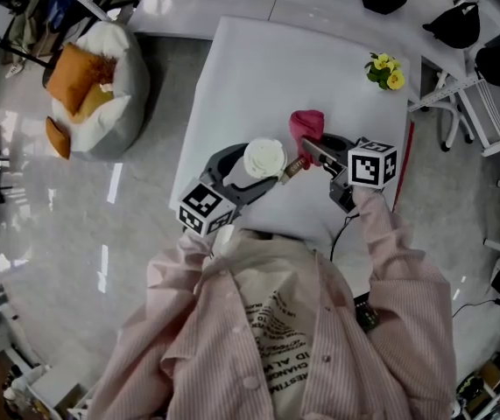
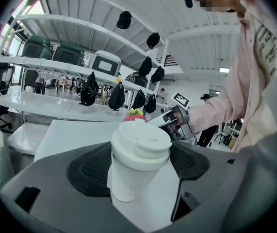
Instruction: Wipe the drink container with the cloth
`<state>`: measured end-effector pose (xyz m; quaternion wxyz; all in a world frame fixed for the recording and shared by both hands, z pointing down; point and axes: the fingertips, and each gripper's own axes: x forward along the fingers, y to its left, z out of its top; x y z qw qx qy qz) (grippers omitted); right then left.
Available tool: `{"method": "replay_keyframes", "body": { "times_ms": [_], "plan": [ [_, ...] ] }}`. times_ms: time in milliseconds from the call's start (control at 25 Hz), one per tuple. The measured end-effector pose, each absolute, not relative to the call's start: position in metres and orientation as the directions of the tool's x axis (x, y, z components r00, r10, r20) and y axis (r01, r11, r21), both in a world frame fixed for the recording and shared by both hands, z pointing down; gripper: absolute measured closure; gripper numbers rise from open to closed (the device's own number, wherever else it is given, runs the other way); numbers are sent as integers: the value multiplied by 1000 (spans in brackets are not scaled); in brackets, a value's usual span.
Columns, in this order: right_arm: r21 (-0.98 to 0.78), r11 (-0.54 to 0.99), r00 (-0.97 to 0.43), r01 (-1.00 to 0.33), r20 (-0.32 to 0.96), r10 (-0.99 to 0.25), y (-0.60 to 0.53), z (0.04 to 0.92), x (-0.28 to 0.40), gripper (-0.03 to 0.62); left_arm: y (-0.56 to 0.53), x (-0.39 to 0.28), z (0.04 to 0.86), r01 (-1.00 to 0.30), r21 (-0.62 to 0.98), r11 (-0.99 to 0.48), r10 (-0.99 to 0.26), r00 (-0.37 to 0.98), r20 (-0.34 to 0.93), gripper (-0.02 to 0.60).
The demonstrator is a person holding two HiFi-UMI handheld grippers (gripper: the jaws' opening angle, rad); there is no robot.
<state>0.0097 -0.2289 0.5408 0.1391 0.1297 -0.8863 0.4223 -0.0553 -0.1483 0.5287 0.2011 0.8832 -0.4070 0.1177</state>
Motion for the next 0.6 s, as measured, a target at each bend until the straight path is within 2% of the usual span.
{"method": "replay_keyframes", "body": {
  "times_ms": [320,600],
  "plan": [
    [-646,747,-915,-157,381,137,-233,514,-21,554,-150,-55,524,-758,268,-594,-662,650,372,207],
    [-710,704,-889,-33,343,305,-237,512,-46,554,-149,-55,527,-750,270,-604,-649,659,380,207]
  ]
}}
